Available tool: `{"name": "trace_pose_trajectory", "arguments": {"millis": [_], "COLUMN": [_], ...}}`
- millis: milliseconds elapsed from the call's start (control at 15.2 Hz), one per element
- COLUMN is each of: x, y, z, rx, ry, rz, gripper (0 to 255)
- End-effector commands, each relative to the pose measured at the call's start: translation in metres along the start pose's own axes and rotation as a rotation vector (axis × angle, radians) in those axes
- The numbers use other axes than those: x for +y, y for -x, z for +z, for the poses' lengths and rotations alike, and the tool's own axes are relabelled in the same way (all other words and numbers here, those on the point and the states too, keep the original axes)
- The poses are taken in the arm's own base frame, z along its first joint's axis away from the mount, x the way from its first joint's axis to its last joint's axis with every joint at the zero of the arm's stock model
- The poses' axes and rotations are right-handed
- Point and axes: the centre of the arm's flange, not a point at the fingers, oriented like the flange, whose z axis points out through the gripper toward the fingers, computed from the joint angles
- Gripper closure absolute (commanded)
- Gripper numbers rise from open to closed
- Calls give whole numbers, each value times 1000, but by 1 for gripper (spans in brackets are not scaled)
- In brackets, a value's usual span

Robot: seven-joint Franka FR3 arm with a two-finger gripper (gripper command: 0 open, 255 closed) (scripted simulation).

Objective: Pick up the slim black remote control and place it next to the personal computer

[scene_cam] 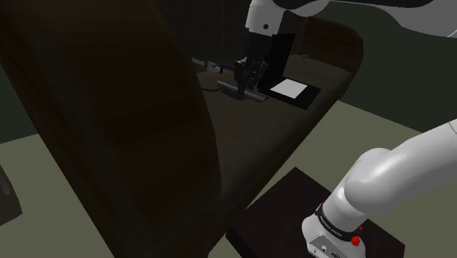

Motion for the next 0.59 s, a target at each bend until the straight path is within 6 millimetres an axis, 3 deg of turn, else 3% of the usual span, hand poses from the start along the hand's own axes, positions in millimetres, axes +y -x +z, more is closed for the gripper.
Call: {"name": "trace_pose_trajectory", "arguments": {"millis": [0,528], "x": [-1,-4], "y": [0,1], "z": [-11,-54], "rx": [0,0], "ry": [0,0], "rz": [0,0], "gripper": [255,255]}}
